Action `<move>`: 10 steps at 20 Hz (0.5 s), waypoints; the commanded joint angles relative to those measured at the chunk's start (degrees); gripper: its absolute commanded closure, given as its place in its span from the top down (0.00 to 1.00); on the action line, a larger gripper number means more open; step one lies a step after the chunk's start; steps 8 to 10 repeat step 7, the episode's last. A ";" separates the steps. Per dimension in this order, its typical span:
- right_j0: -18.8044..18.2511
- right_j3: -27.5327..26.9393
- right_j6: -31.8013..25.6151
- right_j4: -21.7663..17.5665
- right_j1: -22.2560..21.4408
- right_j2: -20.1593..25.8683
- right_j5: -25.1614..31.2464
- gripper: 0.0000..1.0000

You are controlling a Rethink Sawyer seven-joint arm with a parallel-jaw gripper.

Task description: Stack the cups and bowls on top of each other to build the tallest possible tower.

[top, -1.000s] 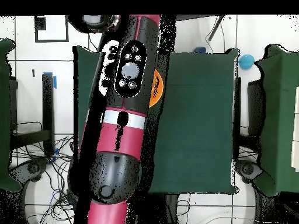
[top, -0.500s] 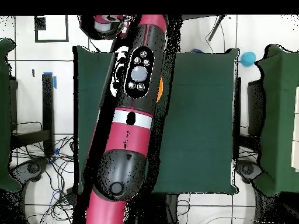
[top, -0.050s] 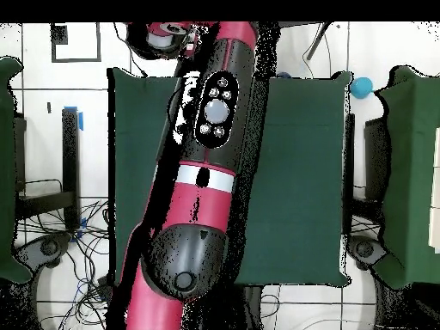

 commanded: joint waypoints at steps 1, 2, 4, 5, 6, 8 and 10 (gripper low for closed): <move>1.22 5.51 -9.86 -10.49 -4.22 10.68 -3.19 1.00; 1.28 5.69 -10.16 -11.32 -4.47 11.51 -3.44 1.00; 0.98 5.32 -11.22 -12.61 -4.80 12.94 -3.44 1.00; 0.65 4.89 -11.60 -12.85 -4.79 13.29 -3.35 1.00; 0.32 4.60 -11.84 -13.34 -5.01 13.36 -3.05 1.00; -0.28 3.86 -12.35 -13.43 -4.94 13.01 -2.84 1.00; -0.28 3.86 -12.35 -13.43 -4.94 13.01 -2.84 1.00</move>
